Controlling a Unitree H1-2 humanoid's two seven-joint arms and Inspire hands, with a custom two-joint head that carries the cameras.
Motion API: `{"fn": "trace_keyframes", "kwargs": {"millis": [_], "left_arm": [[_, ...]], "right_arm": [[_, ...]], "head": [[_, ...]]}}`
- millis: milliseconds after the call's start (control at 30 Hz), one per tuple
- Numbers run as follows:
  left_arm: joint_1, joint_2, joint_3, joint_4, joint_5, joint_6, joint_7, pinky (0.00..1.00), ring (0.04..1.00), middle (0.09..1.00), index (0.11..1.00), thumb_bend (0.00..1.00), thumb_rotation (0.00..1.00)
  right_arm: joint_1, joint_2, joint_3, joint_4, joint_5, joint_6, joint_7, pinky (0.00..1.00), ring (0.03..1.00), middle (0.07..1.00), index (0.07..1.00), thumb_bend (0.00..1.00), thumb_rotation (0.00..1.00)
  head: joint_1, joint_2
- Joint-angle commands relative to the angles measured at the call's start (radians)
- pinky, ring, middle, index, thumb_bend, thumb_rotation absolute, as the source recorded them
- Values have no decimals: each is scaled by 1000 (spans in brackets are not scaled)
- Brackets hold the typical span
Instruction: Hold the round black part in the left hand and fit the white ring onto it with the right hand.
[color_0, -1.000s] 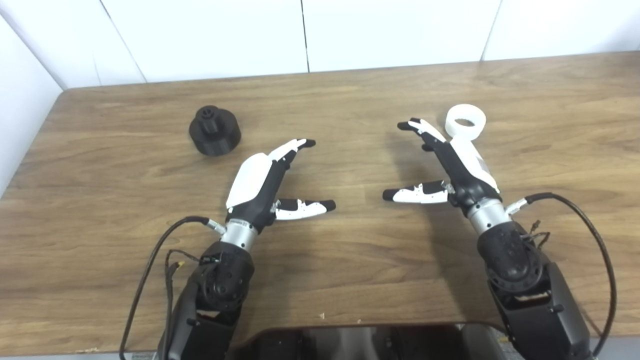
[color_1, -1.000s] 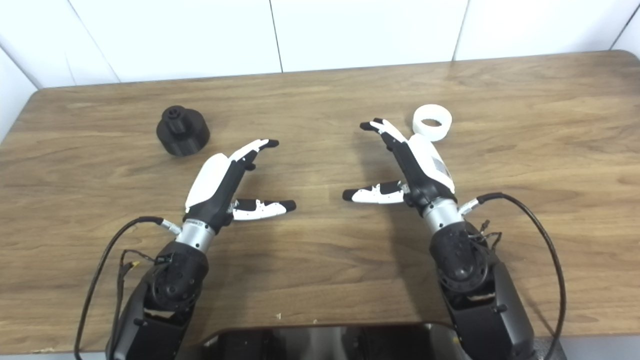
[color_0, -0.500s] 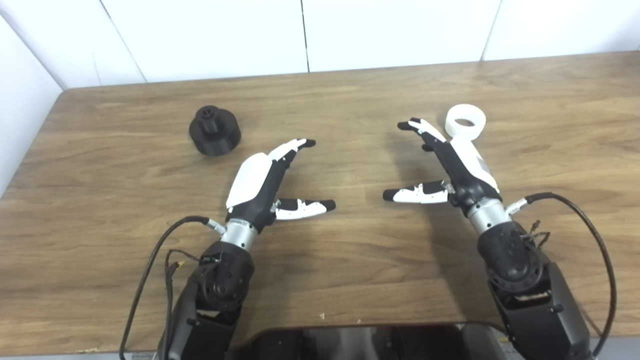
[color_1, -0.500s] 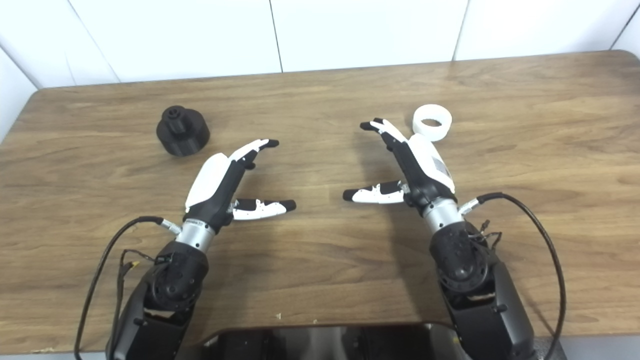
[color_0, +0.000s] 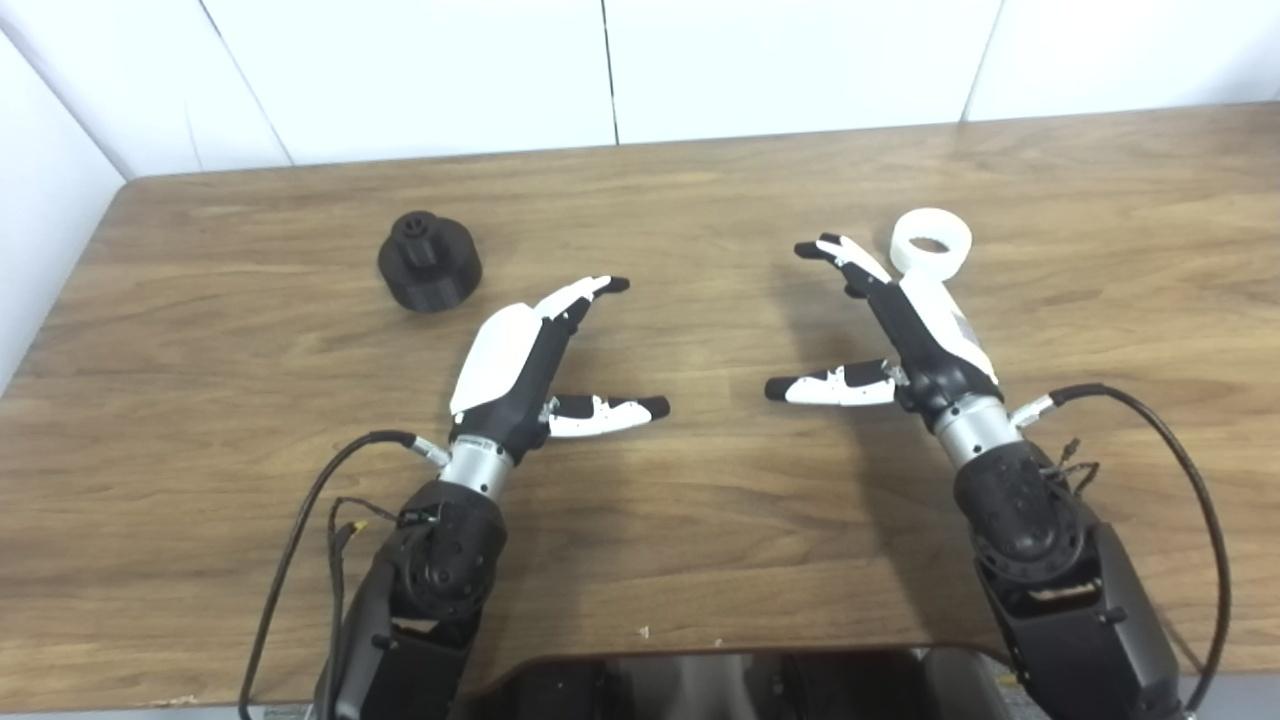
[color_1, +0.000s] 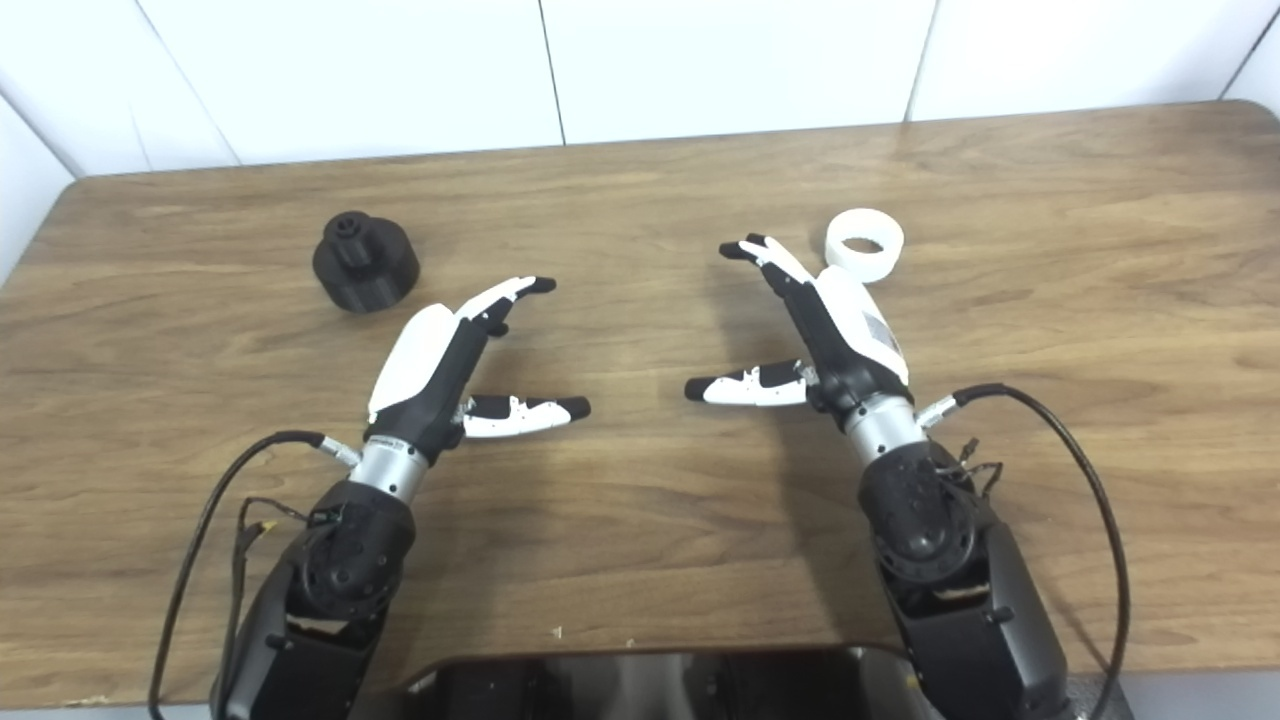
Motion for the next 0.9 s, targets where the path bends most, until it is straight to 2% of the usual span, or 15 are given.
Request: {"fn": "trace_keyframes", "kwargs": {"millis": [0, 400, 867], "left_arm": [[-41, 11, 10, -16, -7, -37, 22, 761, 904, 899, 845, 903, 349], [-40, 10, 10, -23, -10, -33, 20, 764, 906, 900, 844, 905, 349], [-39, 7, 5, -25, -5, -25, 15, 767, 905, 901, 845, 908, 352]], "right_arm": [[-42, 9, 0, -32, -5, -27, -14, 848, 914, 943, 862, 839, 223], [-42, 8, 0, -35, -3, -28, -14, 825, 914, 943, 862, 838, 219], [-39, 7, -3, -38, -1, -25, -12, 849, 918, 944, 864, 837, 228]], "head": [[1, 0], [4, 5], [3, 8]]}}
